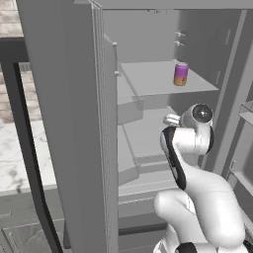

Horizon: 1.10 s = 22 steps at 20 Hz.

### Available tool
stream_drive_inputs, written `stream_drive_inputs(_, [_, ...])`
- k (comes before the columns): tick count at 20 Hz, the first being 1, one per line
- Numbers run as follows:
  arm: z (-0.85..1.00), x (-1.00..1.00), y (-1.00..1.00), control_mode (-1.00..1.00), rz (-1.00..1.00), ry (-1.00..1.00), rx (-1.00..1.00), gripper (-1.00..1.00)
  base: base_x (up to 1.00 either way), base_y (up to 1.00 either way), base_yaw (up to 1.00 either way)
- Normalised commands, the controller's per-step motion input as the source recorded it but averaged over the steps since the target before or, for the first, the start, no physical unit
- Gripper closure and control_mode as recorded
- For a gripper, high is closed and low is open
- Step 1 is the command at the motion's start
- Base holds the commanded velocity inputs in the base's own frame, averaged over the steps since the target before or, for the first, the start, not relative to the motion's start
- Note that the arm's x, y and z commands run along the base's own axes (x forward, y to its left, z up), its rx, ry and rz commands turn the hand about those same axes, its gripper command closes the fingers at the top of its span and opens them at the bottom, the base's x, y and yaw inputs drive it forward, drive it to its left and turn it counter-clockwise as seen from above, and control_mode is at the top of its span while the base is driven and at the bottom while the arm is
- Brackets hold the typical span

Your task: Open the fridge, grab two sodas, and place both sodas inside the bowl with ice on the dining counter.

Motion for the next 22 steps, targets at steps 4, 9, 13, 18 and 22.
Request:
stream_drive_inputs(4, [0.05, -0.53, 0.08, -1.0, -0.04, 0.1, 0.0, 1.0, 0.0, 0.0, 0.0])
stream_drive_inputs(9, [0.0, -0.6, 0.2, -1.0, 0.0, 0.02, 0.0, 1.0, 0.0, 0.0, 0.0])
stream_drive_inputs(13, [0.01, -0.56, 0.02, -1.0, 0.03, -0.01, 0.0, 1.0, 0.0, 0.0, 0.0])
stream_drive_inputs(18, [0.06, -0.68, 0.0, -1.0, 0.03, -0.09, 0.0, 1.0, 0.0, 0.0, 0.0])
stream_drive_inputs(22, [-0.02, -0.73, 0.0, -1.0, 0.01, -0.06, 0.0, 1.0, 0.0, 0.0, 0.0])
